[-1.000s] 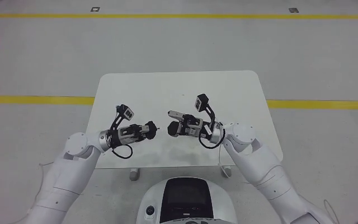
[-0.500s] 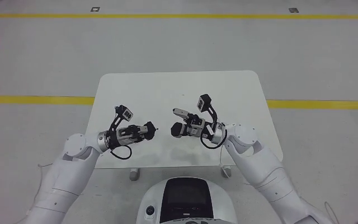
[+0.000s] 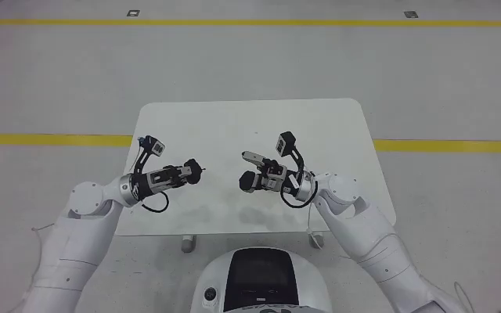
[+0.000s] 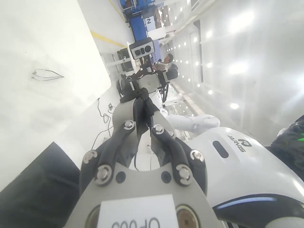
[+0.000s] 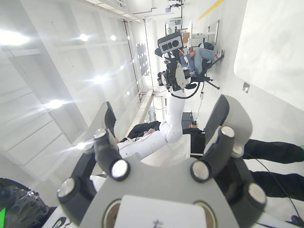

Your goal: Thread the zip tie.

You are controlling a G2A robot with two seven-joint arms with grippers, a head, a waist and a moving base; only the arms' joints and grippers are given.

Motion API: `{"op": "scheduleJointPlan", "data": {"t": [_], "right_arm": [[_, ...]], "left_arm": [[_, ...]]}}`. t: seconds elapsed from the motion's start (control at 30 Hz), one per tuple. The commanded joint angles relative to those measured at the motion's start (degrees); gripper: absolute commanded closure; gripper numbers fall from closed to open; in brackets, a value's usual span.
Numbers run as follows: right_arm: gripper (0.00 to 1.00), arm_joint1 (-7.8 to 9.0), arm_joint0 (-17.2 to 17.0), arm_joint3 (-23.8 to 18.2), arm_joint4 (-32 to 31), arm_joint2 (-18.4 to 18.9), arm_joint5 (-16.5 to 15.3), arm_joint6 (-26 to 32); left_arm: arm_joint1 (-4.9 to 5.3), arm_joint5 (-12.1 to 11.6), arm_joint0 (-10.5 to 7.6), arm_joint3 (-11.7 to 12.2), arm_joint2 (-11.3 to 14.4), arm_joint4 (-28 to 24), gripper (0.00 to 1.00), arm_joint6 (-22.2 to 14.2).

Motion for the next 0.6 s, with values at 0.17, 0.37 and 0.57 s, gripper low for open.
{"op": "scheduleJointPlan", "data": {"t": [0.17,0.37,0.57], "right_arm": [[0.00,0.00,0.00,0.00,0.00,0.00,0.00,0.00],[0.00,0.00,0.00,0.00,0.00,0.00,0.00,0.00],[0.00,0.00,0.00,0.00,0.00,0.00,0.00,0.00]], "left_arm": [[-0.15,0.08,-0.21,-0.46,-0.16,0.82,1.00,-0.83],[-0.48,0.08,-0.61,-3.25,-0.57,0.82,1.00,1.85],[-1.66,0.08,-2.32,-3.89,-2.56,1.90,1.00,1.85]]}}
